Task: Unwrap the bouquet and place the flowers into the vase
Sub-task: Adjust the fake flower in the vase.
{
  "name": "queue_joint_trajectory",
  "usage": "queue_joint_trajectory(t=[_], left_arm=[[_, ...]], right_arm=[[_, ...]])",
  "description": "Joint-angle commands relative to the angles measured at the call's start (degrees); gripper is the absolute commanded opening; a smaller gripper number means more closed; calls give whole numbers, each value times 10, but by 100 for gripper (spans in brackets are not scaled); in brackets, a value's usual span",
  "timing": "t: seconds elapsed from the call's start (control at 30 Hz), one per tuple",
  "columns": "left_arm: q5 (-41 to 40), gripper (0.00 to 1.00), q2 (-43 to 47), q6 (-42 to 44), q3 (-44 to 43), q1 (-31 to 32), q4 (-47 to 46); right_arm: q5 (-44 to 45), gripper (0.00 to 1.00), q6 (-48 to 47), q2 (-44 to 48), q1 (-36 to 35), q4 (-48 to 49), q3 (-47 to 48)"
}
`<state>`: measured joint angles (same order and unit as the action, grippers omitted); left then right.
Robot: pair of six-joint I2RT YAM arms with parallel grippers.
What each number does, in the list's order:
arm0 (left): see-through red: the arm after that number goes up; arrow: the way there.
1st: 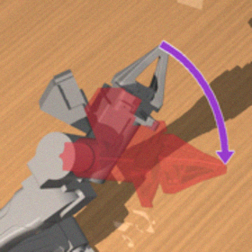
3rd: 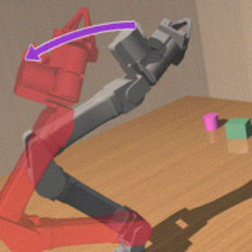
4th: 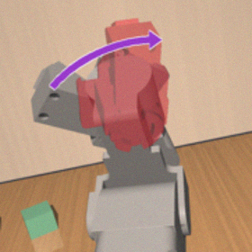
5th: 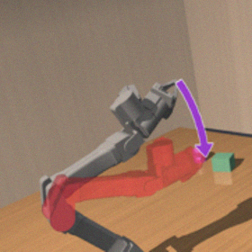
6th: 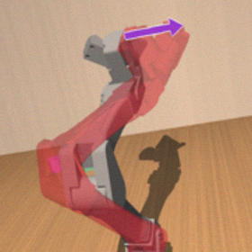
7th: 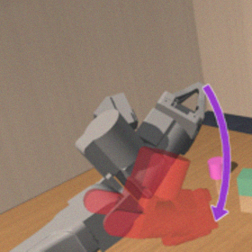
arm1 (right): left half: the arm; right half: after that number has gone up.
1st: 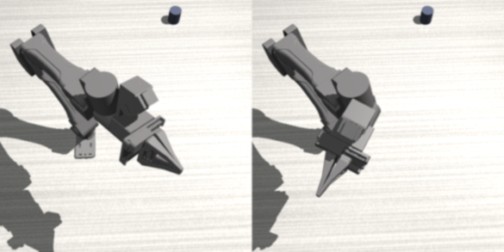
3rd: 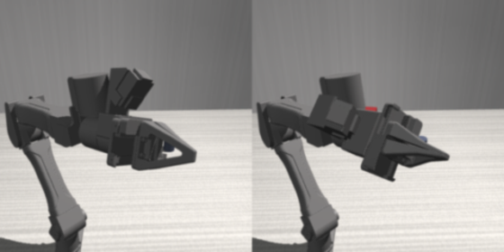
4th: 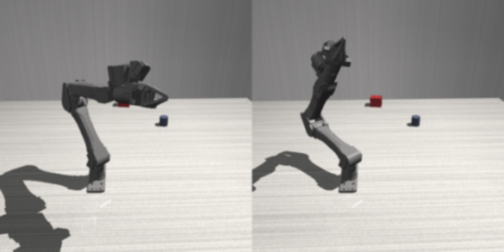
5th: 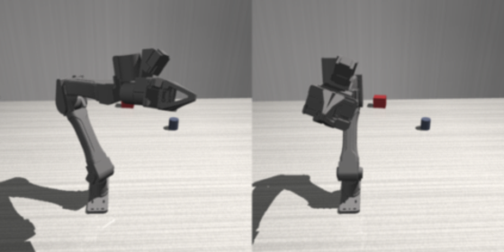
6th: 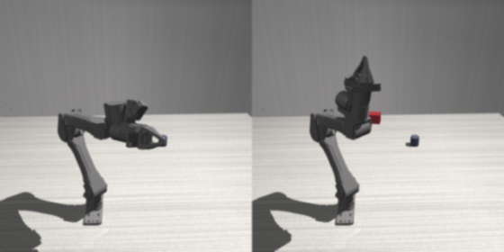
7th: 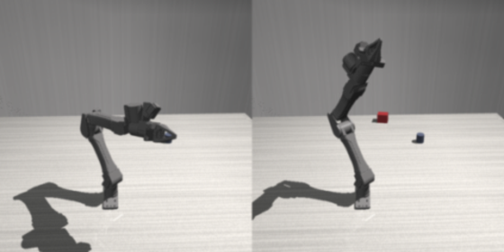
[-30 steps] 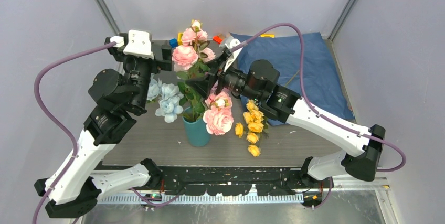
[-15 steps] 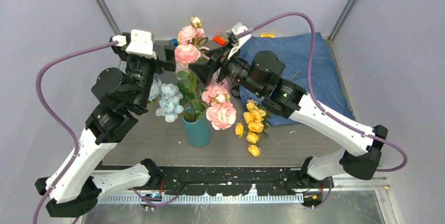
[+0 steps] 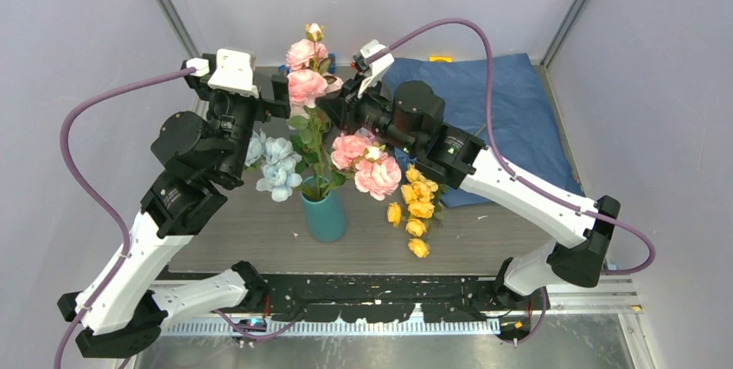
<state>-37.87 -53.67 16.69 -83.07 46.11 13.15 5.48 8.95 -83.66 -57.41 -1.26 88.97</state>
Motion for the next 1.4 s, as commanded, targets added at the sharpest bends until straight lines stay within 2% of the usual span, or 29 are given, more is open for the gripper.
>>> queue_joint_trajectory(t=[0.0, 0.03, 0.13, 0.43, 0.9, 0.97, 1.03, 1.07, 1.1, 1.17, 1.3, 1.37], left_arm=[[1, 100, 3, -7, -11, -1, -8], [0, 100, 3, -7, -11, -1, -8], [-1, 100, 4, -7, -9, -1, -8], [-2, 100, 5, -9, -5, -1, -8], [-5, 100, 17, -15, 3, -1, -7], [-3, 100, 17, -17, 2, -1, -5], [-1, 100, 17, -20, 2, -1, -2], [0, 100, 16, -21, 2, -1, -1], [0, 100, 17, -21, 2, -1, 0], [2, 100, 17, -22, 2, -1, 0], [10, 100, 17, -26, 4, -1, 1], [13, 100, 15, -28, 4, -1, 3]], right_arm=[[-2, 14, -4, 18, -2, 21, -5], [-3, 8, -1, 23, -2, 21, -13], [-2, 1, 12, 42, -2, 25, -33], [-1, 0, 39, 78, -2, 62, -101], [-18, 0, 57, 107, -2, 60, -128], [-19, 5, 60, 111, -2, 54, -128], [-19, 18, 61, 120, -2, 52, -127], [-18, 29, 61, 123, -2, 51, -126], [-16, 34, 60, 128, -2, 49, -125], [-17, 51, 58, 136, -2, 30, -115], [-21, 67, 55, 151, -2, -11, -93], [-11, 71, 56, 161, -2, -31, -85]])
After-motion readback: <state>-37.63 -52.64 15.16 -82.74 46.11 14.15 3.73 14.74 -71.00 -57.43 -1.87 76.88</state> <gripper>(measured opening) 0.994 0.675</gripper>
